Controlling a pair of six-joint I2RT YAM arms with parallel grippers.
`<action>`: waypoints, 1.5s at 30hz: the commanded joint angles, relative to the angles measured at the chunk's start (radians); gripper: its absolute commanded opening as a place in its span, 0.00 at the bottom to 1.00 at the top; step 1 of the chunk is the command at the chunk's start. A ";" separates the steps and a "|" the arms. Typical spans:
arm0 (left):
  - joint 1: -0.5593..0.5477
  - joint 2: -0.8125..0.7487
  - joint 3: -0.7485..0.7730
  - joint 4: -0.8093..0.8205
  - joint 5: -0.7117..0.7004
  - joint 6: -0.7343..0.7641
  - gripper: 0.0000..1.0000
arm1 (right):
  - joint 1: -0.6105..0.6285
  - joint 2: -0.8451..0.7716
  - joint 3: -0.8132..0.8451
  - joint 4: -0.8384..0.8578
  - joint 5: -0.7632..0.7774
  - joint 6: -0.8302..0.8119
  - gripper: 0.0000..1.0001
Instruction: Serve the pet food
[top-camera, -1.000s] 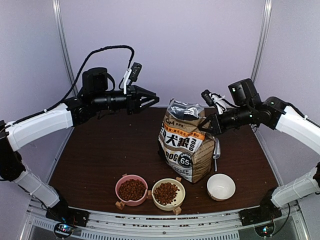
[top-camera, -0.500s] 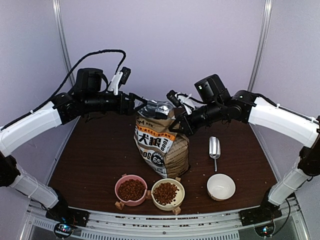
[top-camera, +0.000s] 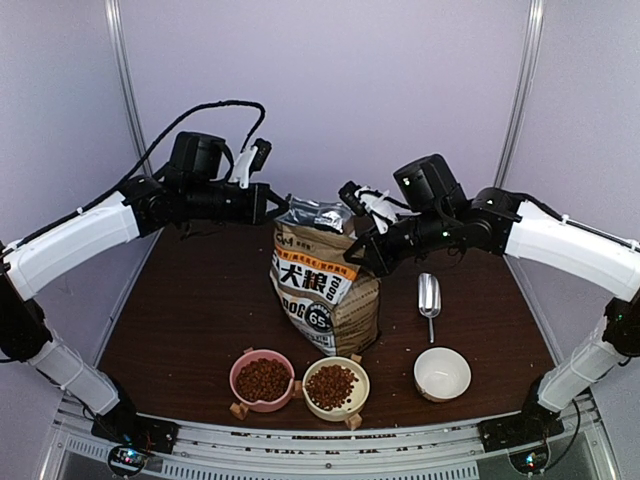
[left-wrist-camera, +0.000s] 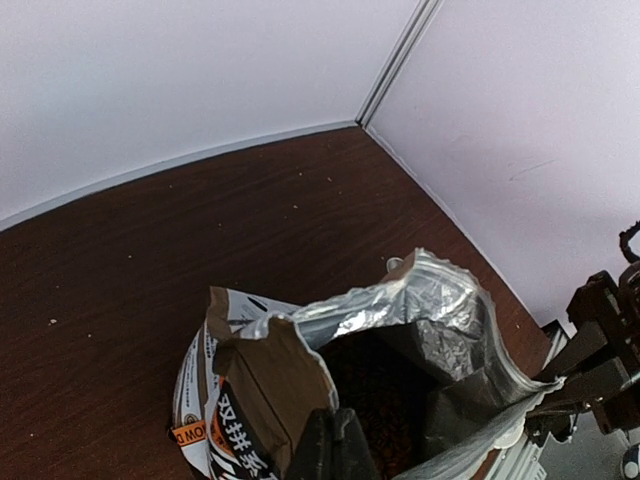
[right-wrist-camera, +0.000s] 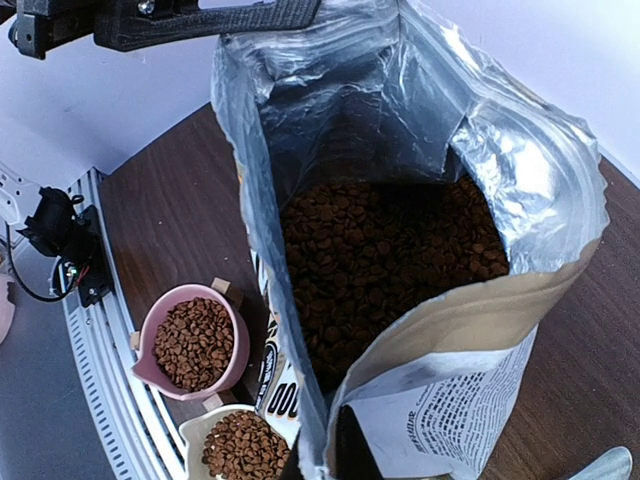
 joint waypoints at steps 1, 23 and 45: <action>0.002 -0.030 0.009 -0.021 -0.060 -0.052 0.00 | 0.005 -0.123 0.008 0.130 0.151 0.000 0.00; -0.263 -0.232 -0.123 0.097 -0.357 -0.186 0.49 | -0.225 -0.235 -0.133 0.203 -0.084 -0.042 0.13; 0.128 -0.340 -0.319 0.147 0.316 0.255 0.95 | -0.164 -0.052 0.090 -0.159 -0.170 -0.277 0.74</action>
